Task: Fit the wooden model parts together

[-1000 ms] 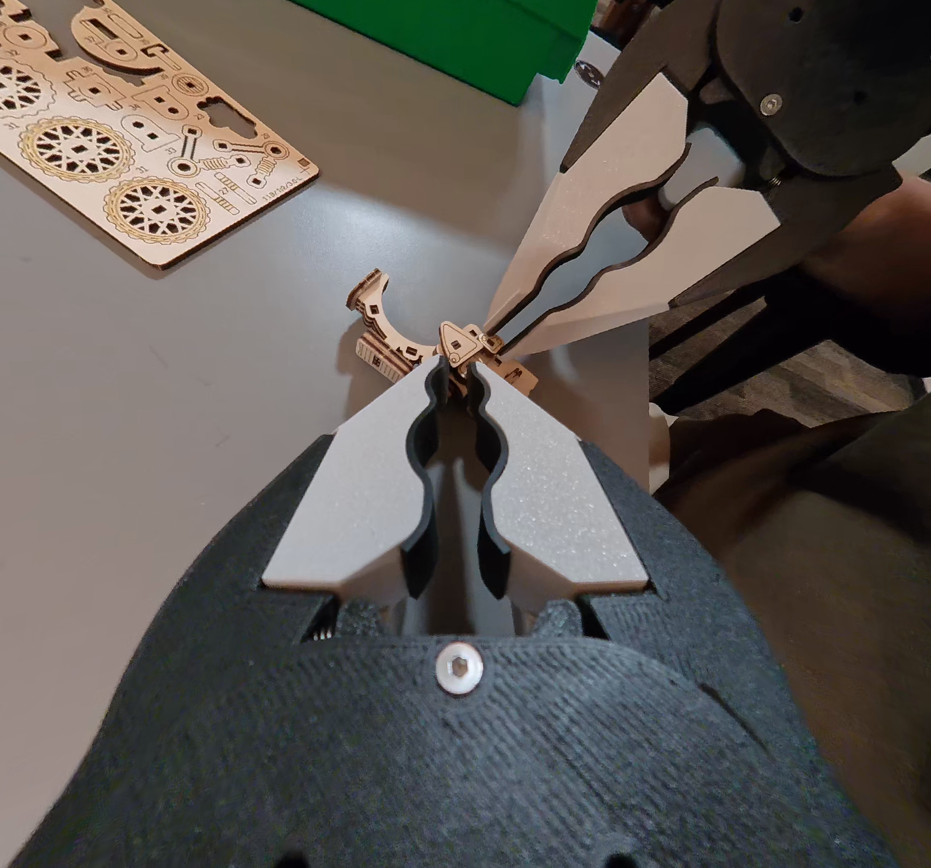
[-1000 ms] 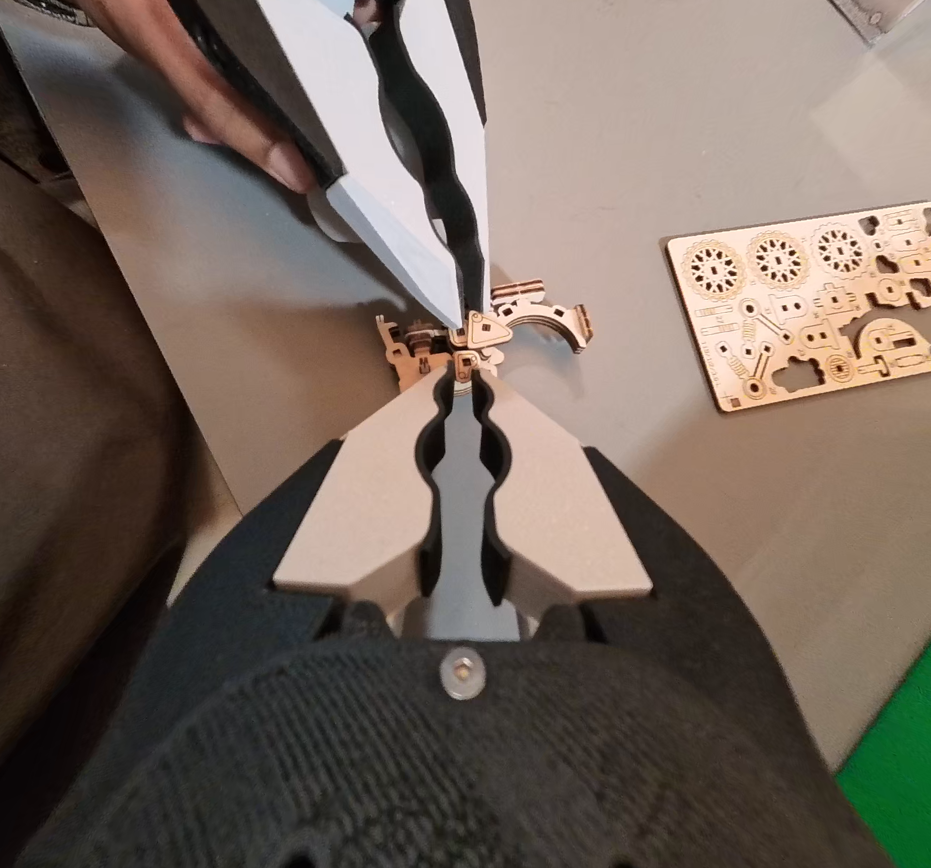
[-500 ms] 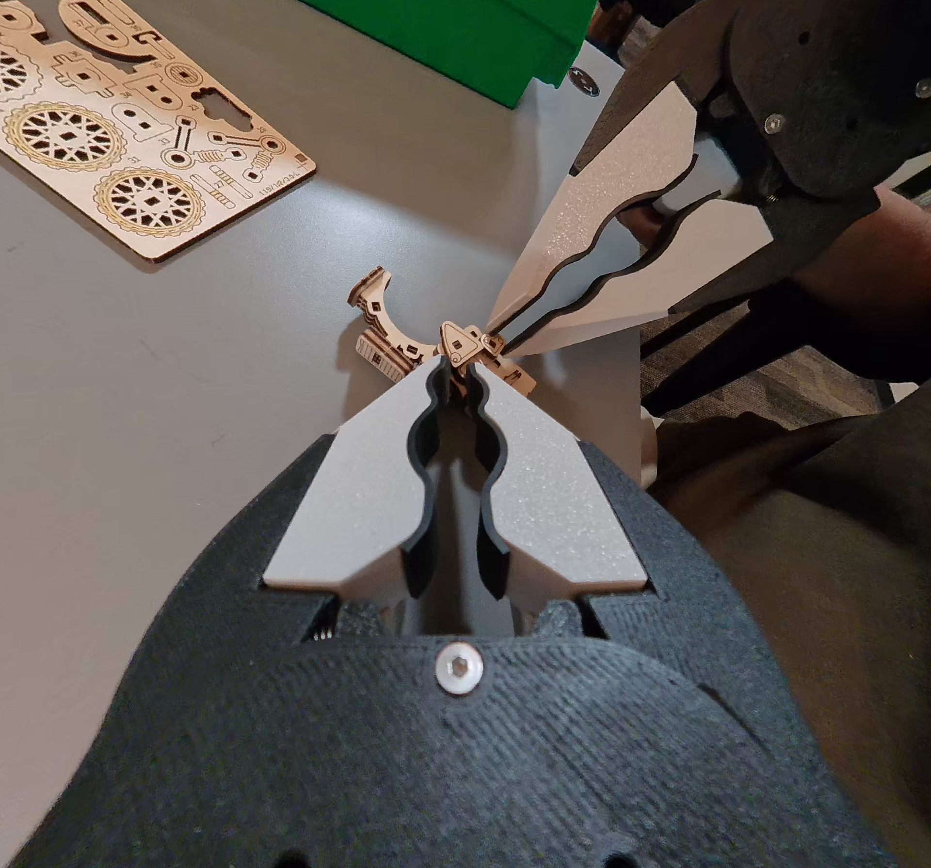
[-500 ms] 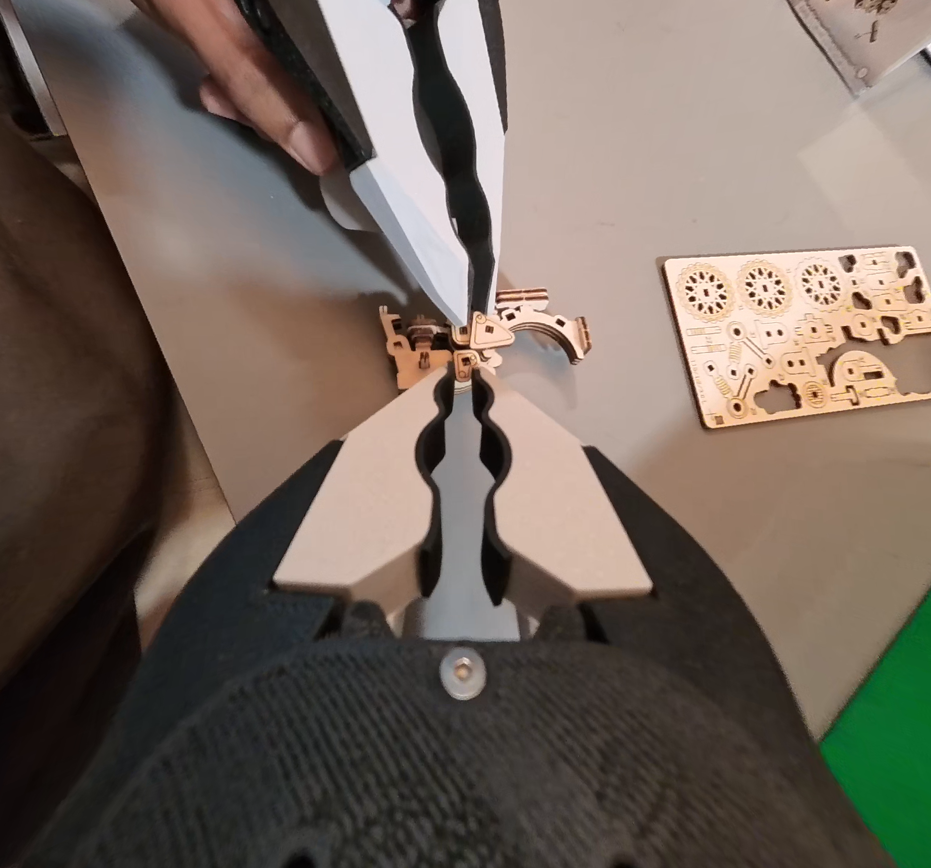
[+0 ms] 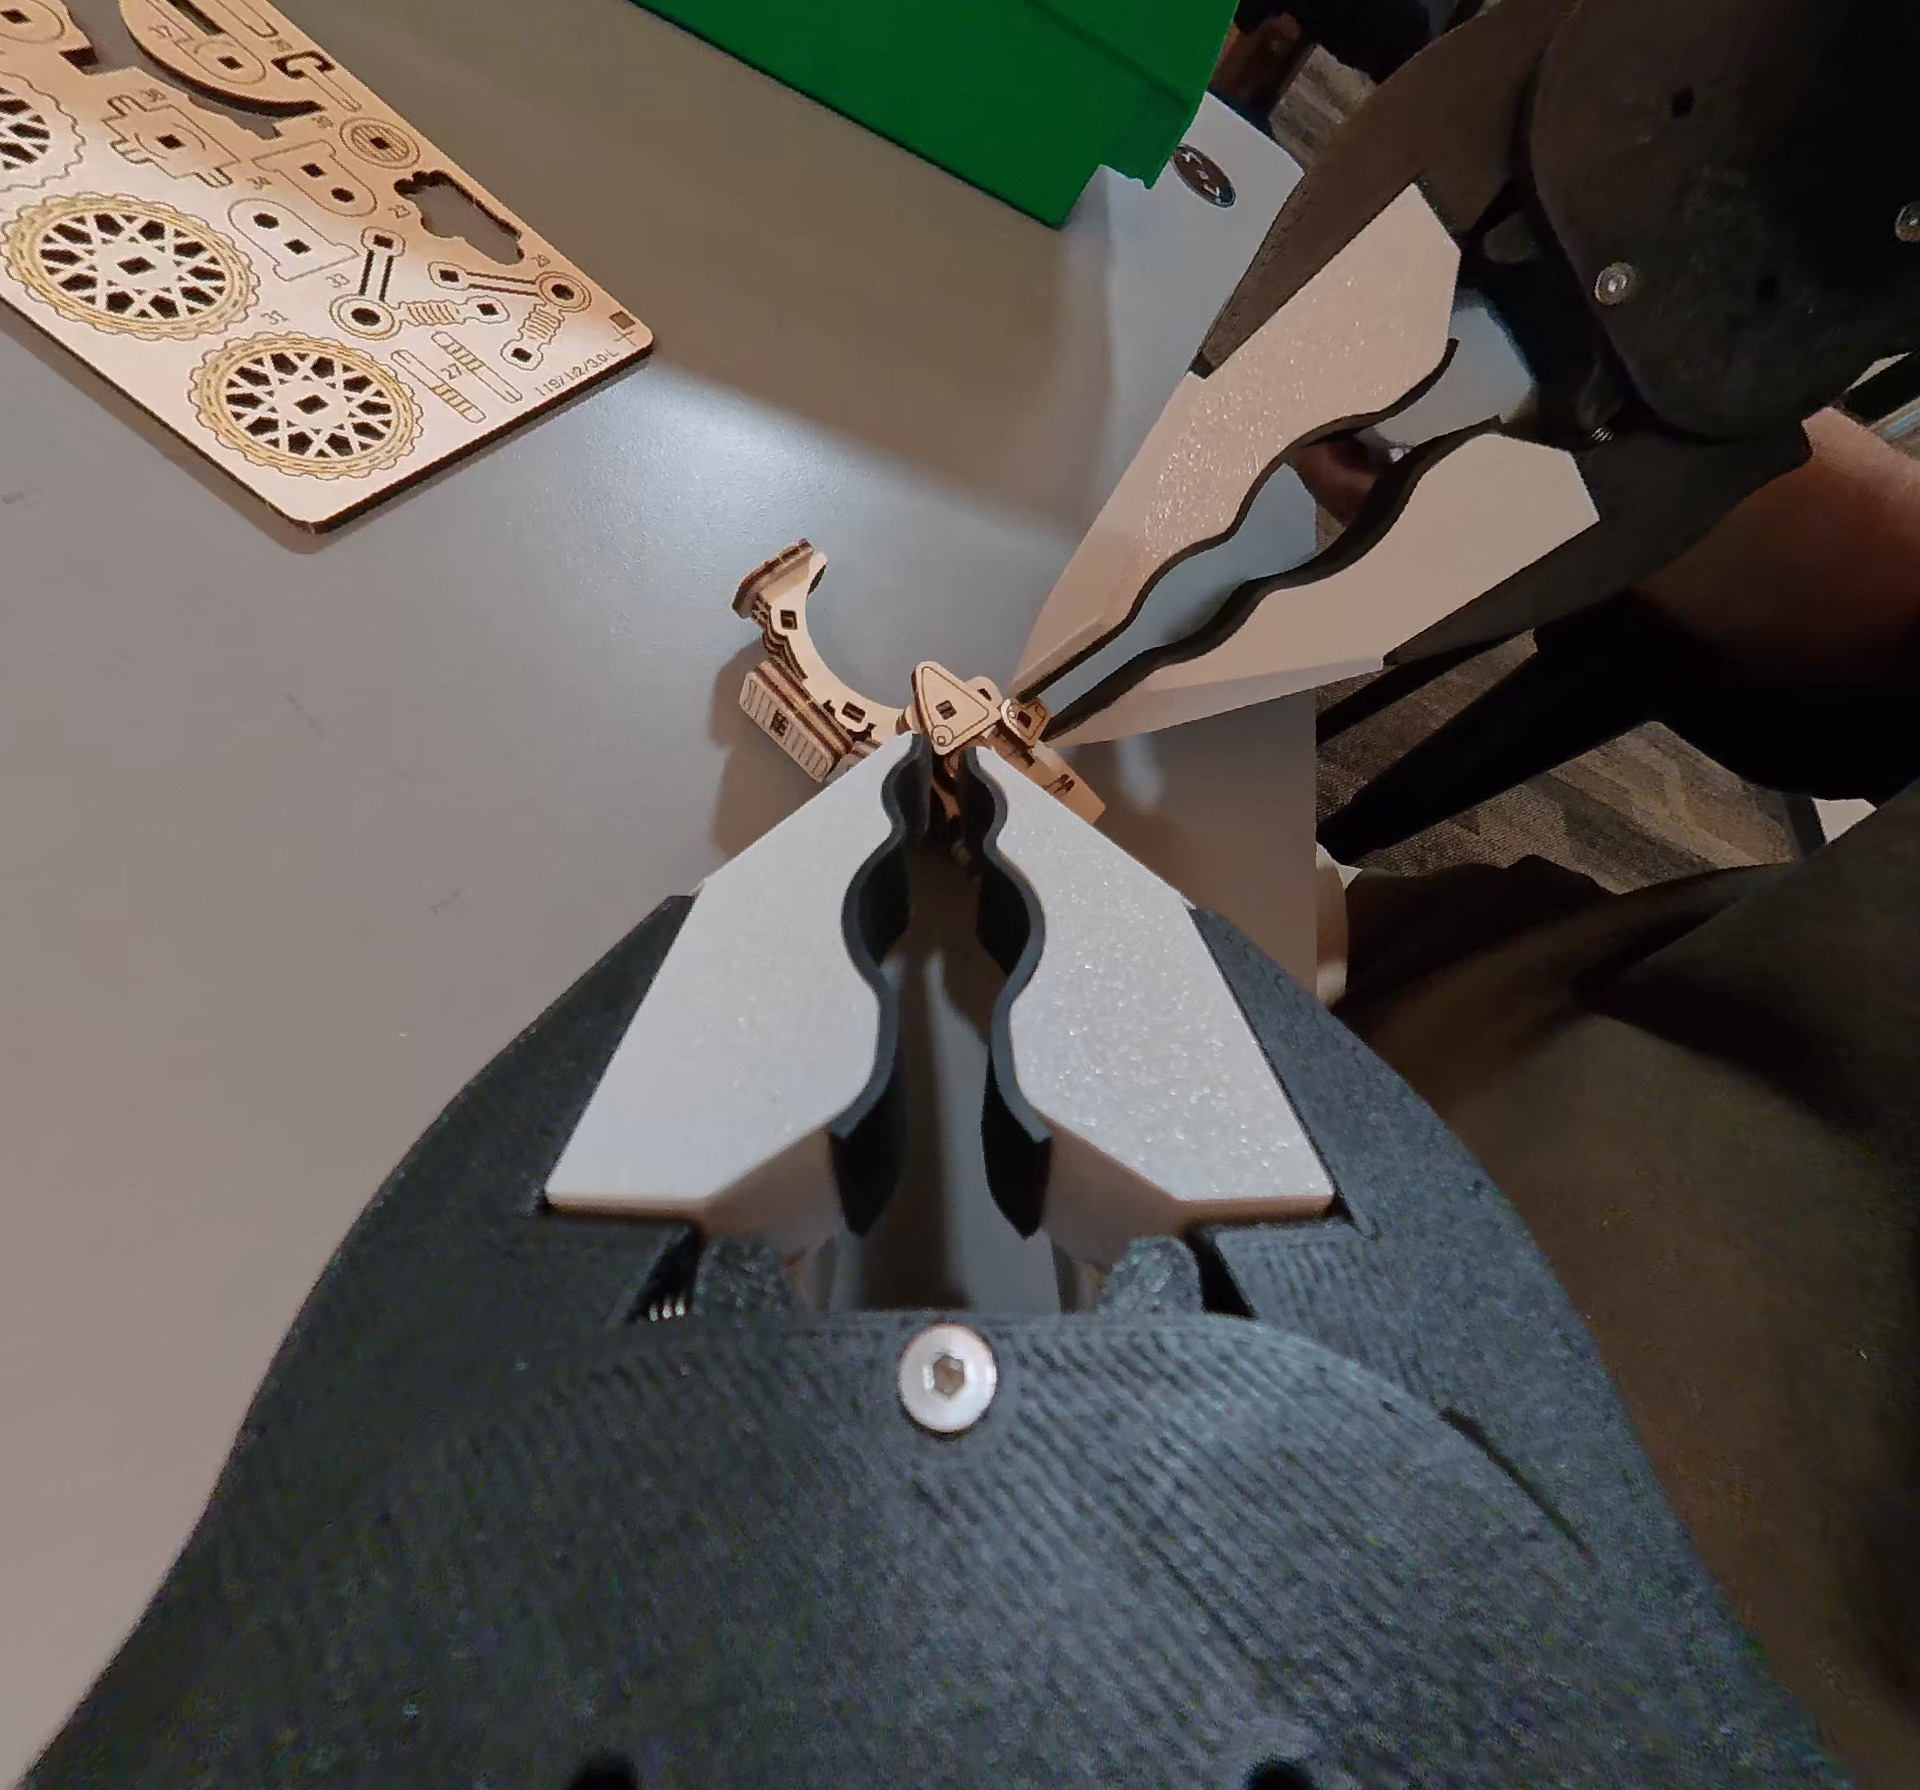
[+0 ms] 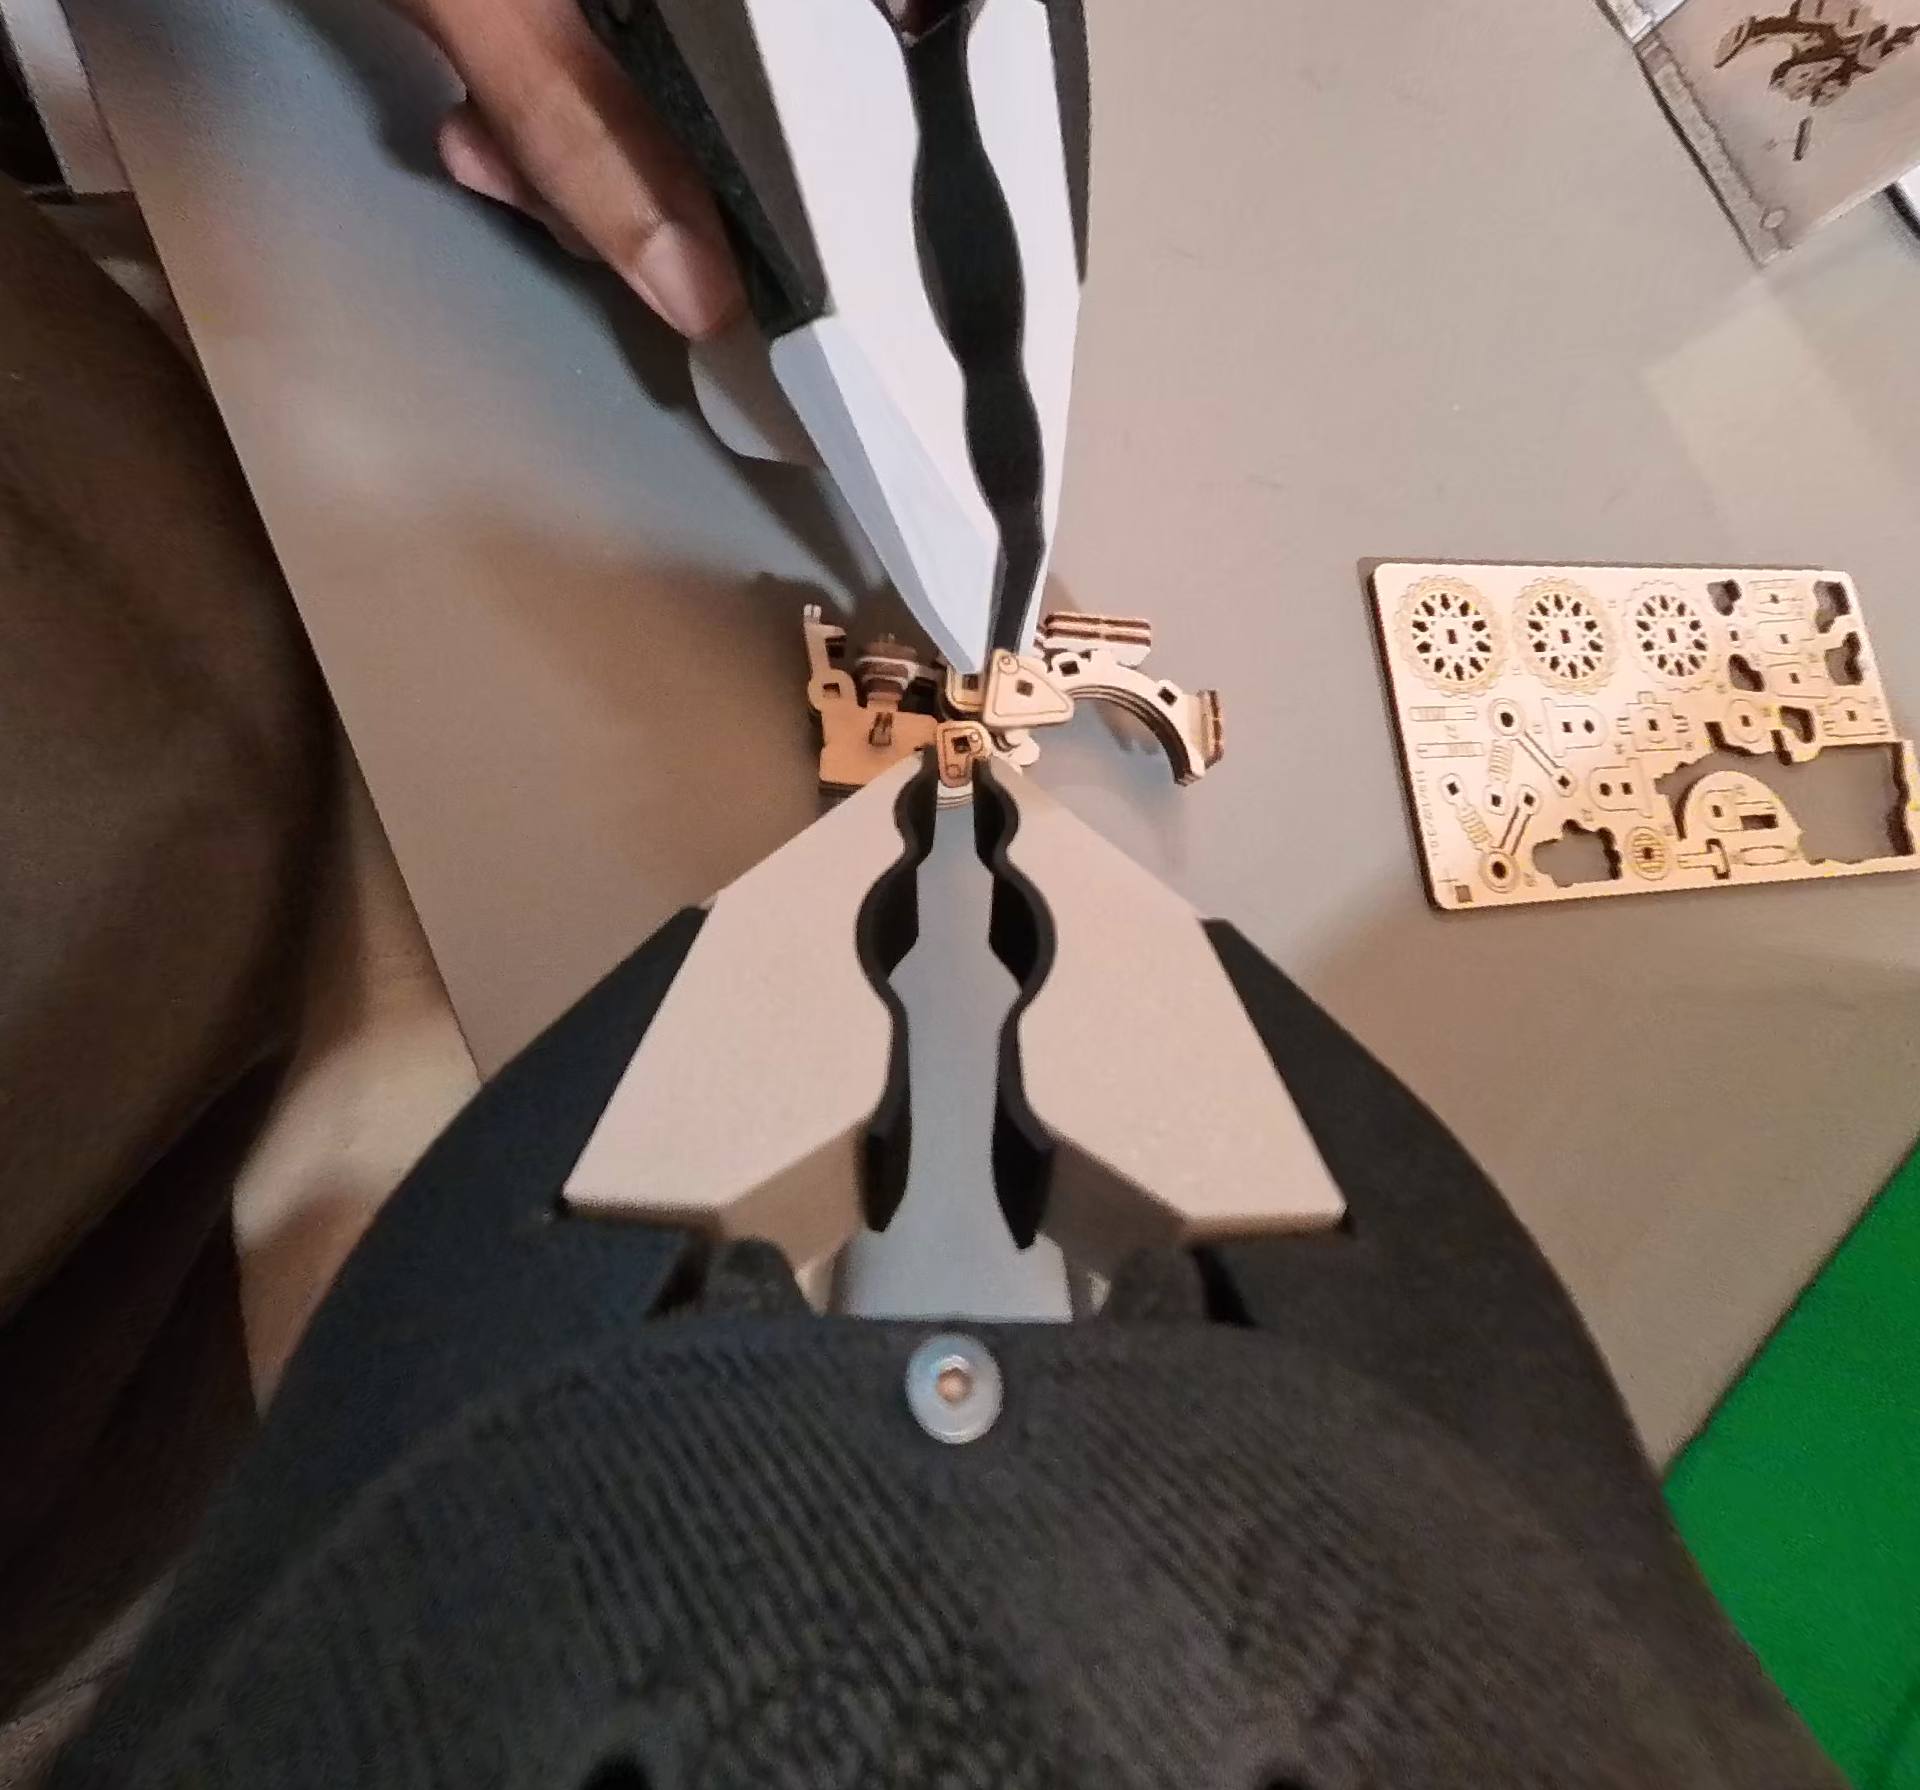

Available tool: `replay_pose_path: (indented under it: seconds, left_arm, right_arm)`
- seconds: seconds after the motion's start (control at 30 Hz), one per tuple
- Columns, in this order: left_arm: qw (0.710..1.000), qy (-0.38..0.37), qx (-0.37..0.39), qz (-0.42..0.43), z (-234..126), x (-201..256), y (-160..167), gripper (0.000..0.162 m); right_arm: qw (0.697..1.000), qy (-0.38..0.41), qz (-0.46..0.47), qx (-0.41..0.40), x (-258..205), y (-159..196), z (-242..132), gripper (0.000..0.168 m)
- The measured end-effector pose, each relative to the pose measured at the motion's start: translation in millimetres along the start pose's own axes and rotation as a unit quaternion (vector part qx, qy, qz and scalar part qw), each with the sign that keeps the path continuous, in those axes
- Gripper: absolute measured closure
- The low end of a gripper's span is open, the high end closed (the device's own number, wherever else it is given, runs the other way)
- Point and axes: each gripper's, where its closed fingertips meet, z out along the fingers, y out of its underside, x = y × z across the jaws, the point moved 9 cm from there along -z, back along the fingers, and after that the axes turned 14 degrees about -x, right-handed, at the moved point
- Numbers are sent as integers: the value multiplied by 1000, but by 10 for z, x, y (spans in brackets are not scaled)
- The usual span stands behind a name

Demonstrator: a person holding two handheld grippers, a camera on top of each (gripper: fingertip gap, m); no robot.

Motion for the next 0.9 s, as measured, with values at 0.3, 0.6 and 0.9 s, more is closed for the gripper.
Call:
replay_pose_path:
  seconds: [0.3,0.6,0.9]
  left_arm:
    - [1000,10,2,-10,1,-24,-6,158]
    - [1000,7,1,-6,3,-15,-7,158]
    - [1000,1,2,-2,3,-7,-8,158]
  right_arm:
    - [996,-83,7,-30,138,-66,6,164]
    - [971,-200,34,-130,336,-212,32,163]
    - [910,-359,148,-145,552,-160,158,164]
